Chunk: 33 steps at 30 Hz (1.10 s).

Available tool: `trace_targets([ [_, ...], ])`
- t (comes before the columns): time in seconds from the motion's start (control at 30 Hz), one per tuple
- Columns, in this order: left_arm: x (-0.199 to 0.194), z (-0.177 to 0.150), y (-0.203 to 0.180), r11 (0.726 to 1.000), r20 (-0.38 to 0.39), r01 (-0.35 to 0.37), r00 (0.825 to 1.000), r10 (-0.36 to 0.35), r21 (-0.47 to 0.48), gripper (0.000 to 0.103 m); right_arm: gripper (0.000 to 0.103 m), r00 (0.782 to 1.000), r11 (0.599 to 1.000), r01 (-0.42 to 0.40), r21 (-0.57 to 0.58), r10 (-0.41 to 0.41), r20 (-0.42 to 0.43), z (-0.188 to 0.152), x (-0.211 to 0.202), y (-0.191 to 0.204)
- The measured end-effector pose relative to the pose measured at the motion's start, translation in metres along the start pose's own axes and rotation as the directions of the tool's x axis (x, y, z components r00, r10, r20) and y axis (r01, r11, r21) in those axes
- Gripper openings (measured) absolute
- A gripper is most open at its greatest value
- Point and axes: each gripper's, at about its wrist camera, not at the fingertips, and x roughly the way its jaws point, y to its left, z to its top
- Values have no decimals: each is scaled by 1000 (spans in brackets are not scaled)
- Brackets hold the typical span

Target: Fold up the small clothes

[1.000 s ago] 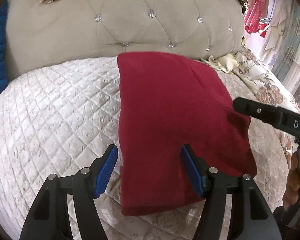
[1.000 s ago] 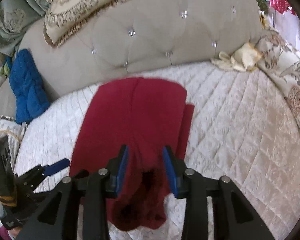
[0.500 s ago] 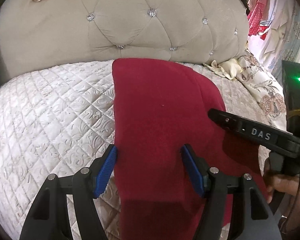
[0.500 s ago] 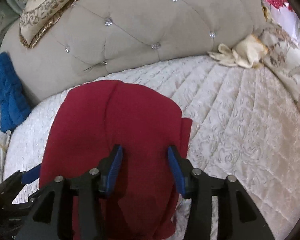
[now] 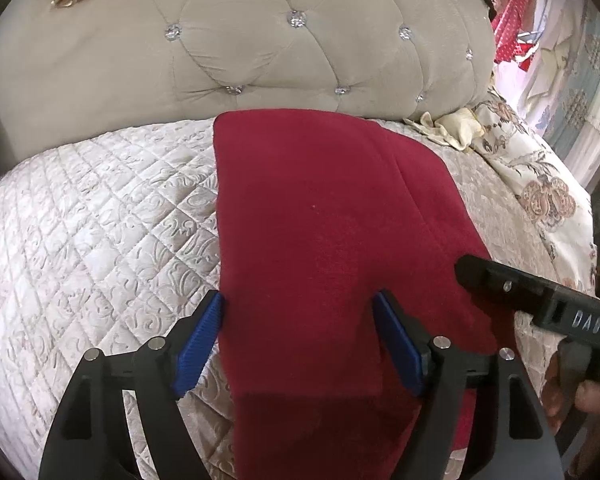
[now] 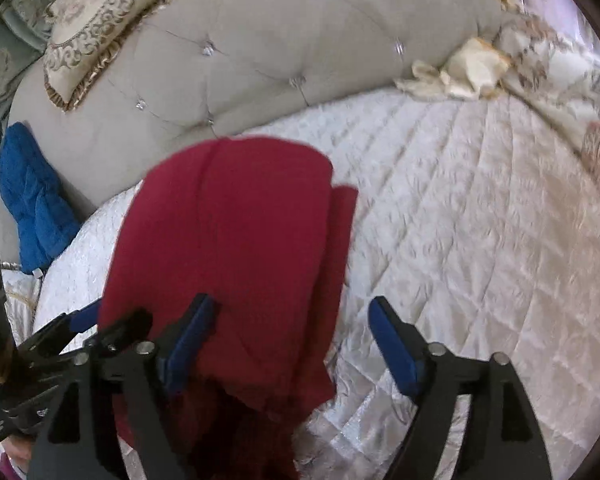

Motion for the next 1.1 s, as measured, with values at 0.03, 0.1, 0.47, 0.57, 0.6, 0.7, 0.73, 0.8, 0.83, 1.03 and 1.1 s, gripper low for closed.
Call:
trace_targets([
  [0.03, 0, 0, 0, 1000, -2, 4, 1000, -4, 6, 58, 90, 1000, 1000, -20, 23, 21, -4, 1, 2, -4],
  [0.1, 2, 2, 3, 1000, -15, 18, 1000, -18, 7, 59, 90, 998, 997, -58, 42, 59, -9, 1, 4, -8],
  [0.47, 12, 13, 12, 996, -54, 89, 995, -87, 33, 63, 92, 983, 981, -186, 56, 186, -4, 7, 25, -12],
  [0.57, 15, 13, 17, 992, -58, 125, 990, -125, 11, 65, 96, 985, 985, -174, 8, 174, -12, 8, 30, -3],
  [0.6, 16, 13, 19, 991, -59, 137, 989, -136, 6, 66, 97, 986, 986, -168, -4, 168, -12, 8, 30, -2],
  [0.7, 19, 14, 23, 986, -62, 169, 984, -170, -7, 68, 99, 987, 987, -158, -26, 158, -11, 9, 33, 4],
  [0.73, 20, 14, 25, 984, -66, 179, 982, -180, -14, 68, 100, 987, 987, -159, -27, 159, -11, 10, 33, 5],
  [0.8, 23, 14, 30, 978, -83, 205, 975, -208, -40, 71, 100, 987, 986, -163, -18, 163, -13, 11, 33, 5],
  [0.83, 25, 14, 33, 974, -94, 219, 970, -224, -61, 71, 100, 985, 985, -170, -6, 170, -11, 12, 32, 4],
  [1.03, 39, 11, 43, 951, -147, 262, 947, -285, -162, 84, 100, 982, 982, -191, 16, 191, -10, 14, 34, 2],
  [1.1, 38, 11, 42, 953, -152, 261, 947, -284, -156, 84, 100, 981, 981, -195, 15, 195, -8, 13, 34, 0],
])
